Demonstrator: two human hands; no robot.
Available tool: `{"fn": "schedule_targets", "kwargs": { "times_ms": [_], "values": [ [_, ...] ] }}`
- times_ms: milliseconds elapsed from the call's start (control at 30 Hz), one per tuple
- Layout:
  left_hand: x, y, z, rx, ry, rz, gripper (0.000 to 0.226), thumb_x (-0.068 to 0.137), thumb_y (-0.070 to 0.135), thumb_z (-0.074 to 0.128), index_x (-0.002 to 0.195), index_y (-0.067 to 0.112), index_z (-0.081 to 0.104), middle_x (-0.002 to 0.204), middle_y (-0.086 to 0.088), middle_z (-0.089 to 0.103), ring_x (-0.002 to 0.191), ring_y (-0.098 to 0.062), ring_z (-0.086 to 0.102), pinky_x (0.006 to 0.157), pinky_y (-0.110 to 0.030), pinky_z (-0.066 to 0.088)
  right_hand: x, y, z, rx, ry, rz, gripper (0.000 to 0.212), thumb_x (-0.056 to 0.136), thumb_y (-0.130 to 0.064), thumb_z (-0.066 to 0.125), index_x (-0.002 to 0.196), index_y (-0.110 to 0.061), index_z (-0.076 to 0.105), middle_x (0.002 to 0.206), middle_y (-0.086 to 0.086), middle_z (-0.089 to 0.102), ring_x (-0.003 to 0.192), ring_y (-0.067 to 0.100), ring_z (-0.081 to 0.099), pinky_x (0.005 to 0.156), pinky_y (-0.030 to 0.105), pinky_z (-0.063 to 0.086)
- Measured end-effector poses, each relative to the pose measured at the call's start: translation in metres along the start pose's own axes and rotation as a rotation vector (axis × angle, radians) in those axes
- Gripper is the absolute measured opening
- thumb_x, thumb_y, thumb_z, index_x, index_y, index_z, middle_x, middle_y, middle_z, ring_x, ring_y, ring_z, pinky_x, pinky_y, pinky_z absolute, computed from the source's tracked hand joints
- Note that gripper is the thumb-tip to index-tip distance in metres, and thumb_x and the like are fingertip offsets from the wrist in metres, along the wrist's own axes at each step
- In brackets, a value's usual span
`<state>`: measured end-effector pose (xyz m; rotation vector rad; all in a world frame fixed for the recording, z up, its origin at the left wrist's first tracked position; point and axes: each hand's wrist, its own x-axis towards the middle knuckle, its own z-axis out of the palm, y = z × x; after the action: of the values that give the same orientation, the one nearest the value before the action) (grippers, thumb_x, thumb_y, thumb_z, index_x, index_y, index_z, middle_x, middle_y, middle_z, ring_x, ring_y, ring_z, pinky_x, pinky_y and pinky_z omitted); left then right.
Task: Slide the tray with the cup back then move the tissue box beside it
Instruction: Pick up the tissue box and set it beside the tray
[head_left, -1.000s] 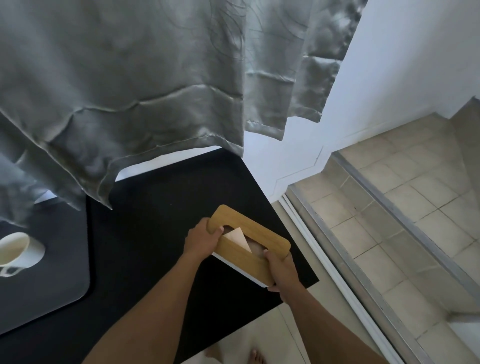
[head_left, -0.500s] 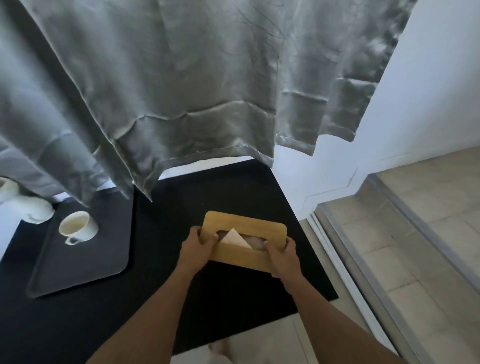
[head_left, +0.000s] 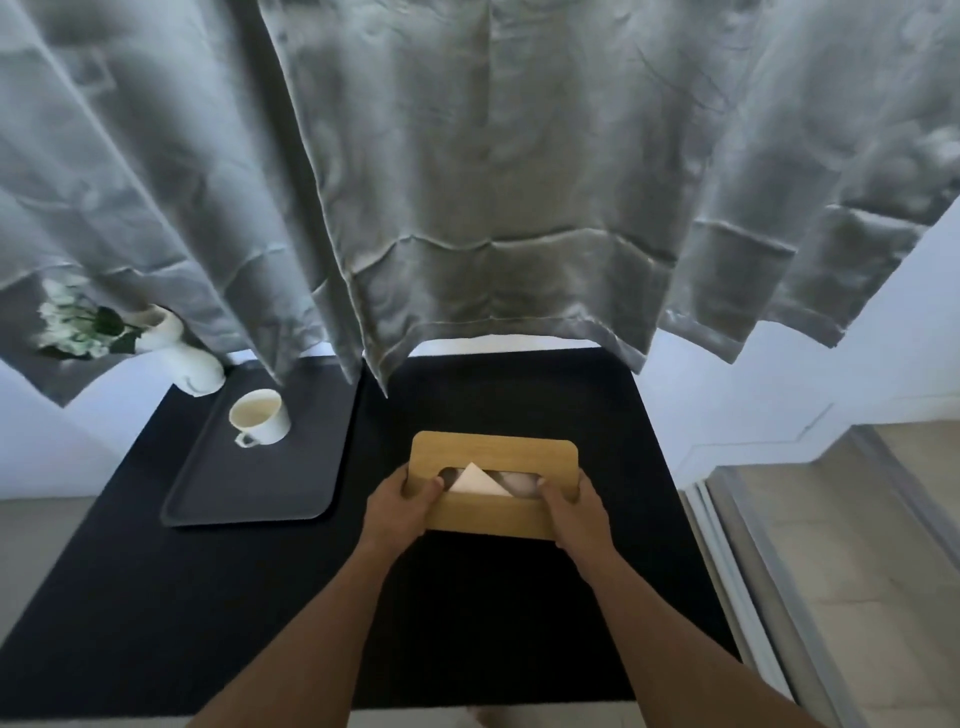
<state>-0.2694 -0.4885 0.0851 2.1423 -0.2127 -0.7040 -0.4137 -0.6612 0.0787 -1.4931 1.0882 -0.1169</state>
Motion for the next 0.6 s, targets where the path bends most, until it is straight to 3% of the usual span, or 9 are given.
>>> {"fn": "schedule_targets", "kwargs": {
  "times_ms": [67,233,400,600],
  "values": [
    [0.010,0.002,-0.005,-0.023,0.014,-0.012,0.078,0.089,0.044,0.064,0.152,0.014,0.029,0.145,-0.012,0.045,0.112,-0.025,0.053,0.069,-0.030,0.054,0.009,-0.008,0.006,0.004,-0.009,-0.005,0.059,0.092,-0.042,0.055,0.145,-0.028,0.035,0.117,-0.005,0.045,0.108,0.017,0.048,0.103,0.053,0.044],
    [0.037,0.003,-0.015,-0.072,0.038,-0.055,0.080,0.085,0.052,0.065,0.151,0.018,0.033,0.140,-0.011,0.049,0.118,-0.030,0.055,0.094,-0.048,0.055,0.038,-0.028,0.021,-0.030,-0.010,-0.010,0.060,0.091,-0.042,0.056,0.145,-0.027,0.036,0.123,-0.001,0.047,0.111,0.020,0.049,0.103,0.053,0.044],
    [0.068,0.003,-0.024,-0.092,0.042,-0.097,0.082,0.086,0.054,0.063,0.152,0.018,0.031,0.140,-0.011,0.049,0.116,-0.030,0.057,0.093,-0.048,0.056,0.065,-0.047,0.037,-0.076,-0.030,0.015,0.060,0.092,-0.040,0.057,0.146,-0.026,0.035,0.134,0.005,0.048,0.107,0.019,0.047,0.103,0.053,0.044],
    [0.105,0.005,-0.035,-0.089,0.028,-0.135,0.083,0.085,0.055,0.062,0.152,0.017,0.031,0.140,-0.011,0.049,0.119,-0.031,0.055,0.098,-0.051,0.052,0.098,-0.066,0.059,-0.078,-0.051,0.090,0.057,0.092,-0.037,0.057,0.144,-0.027,0.036,0.108,-0.006,0.040,0.103,0.019,0.045,0.103,0.054,0.044]
  ]
}}
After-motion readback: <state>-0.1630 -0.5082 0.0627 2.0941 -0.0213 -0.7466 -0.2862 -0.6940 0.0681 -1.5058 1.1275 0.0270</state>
